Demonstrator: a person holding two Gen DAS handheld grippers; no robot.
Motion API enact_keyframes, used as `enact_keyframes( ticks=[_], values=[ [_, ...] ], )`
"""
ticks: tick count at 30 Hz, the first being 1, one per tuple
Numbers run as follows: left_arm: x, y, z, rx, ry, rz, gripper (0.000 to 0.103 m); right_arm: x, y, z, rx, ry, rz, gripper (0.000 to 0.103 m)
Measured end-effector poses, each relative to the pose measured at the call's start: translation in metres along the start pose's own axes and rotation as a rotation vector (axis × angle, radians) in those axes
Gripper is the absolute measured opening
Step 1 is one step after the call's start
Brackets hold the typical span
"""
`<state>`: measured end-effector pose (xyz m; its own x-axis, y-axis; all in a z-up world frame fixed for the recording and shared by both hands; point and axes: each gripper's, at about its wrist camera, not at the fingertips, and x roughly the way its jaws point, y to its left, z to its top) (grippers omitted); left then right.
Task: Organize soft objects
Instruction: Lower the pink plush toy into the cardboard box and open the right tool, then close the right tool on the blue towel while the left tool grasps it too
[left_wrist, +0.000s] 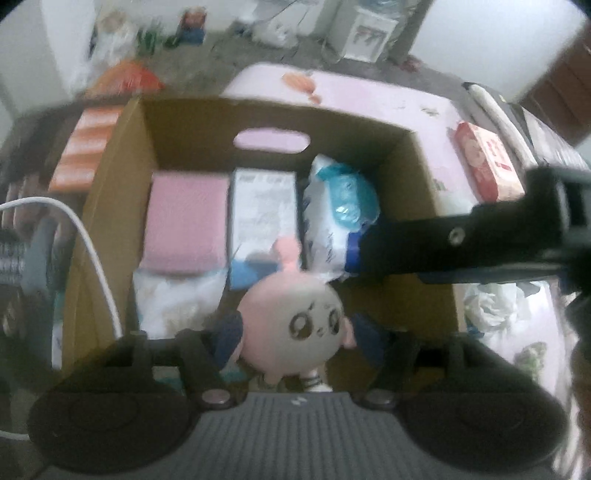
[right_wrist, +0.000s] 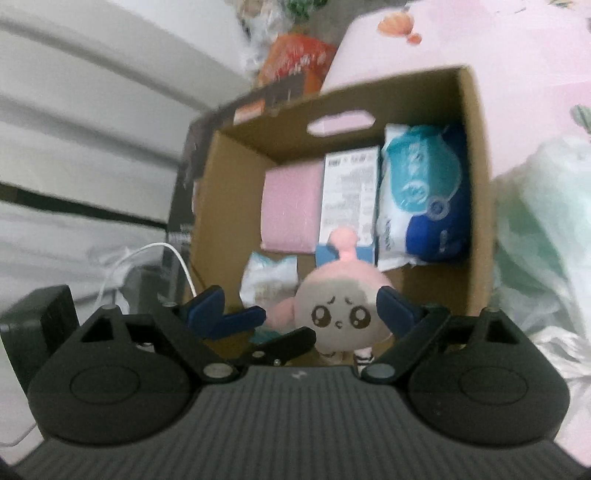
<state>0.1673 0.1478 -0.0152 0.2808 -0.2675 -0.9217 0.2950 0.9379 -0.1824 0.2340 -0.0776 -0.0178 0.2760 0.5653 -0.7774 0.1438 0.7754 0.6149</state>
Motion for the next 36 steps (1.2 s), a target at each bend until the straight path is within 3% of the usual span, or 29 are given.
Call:
enact_keyframes(
  ticks=[5, 9, 10, 13, 18, 22, 25, 30, 34, 36],
  values=[
    [0.037, -0.028, 0.005, 0.06, 0.054, 0.066, 0.071, -0.036, -0.024, -0.001, 0.059, -0.099, 0.006, 0.085],
    [0.059, -0.047, -0.005, 0.166, 0.088, 0.289, 0.07, -0.06, -0.05, -0.006, 0.099, -0.153, -0.024, 0.083],
    [0.059, -0.045, -0.006, 0.148, 0.1, 0.3, 0.073, -0.065, -0.056, -0.009, 0.106, -0.162, -0.03, 0.083],
    [0.053, -0.034, -0.009, 0.049, 0.106, 0.283, 0.07, -0.082, -0.08, -0.019, 0.133, -0.182, -0.051, 0.083],
    [0.021, -0.036, -0.006, -0.052, 0.035, 0.258, 0.073, -0.108, -0.124, -0.036, 0.195, -0.227, -0.054, 0.083],
    [-0.013, -0.062, 0.007, -0.103, -0.074, 0.25, 0.077, -0.146, -0.164, -0.044, 0.23, -0.299, -0.049, 0.083],
    [-0.031, -0.096, 0.019, -0.092, -0.146, 0.201, 0.078, -0.173, -0.196, -0.046, 0.246, -0.347, -0.071, 0.083],
    [-0.016, -0.174, 0.031, -0.012, -0.12, 0.057, 0.077, -0.213, -0.254, -0.039, 0.255, -0.418, -0.151, 0.083],
    [0.014, -0.234, 0.028, 0.014, -0.052, -0.067, 0.065, -0.23, -0.297, -0.006, 0.225, -0.479, -0.185, 0.083],
    [0.03, -0.26, 0.026, 0.01, -0.02, -0.094, 0.059, -0.228, -0.324, 0.021, 0.219, -0.462, -0.187, 0.085]
  ],
)
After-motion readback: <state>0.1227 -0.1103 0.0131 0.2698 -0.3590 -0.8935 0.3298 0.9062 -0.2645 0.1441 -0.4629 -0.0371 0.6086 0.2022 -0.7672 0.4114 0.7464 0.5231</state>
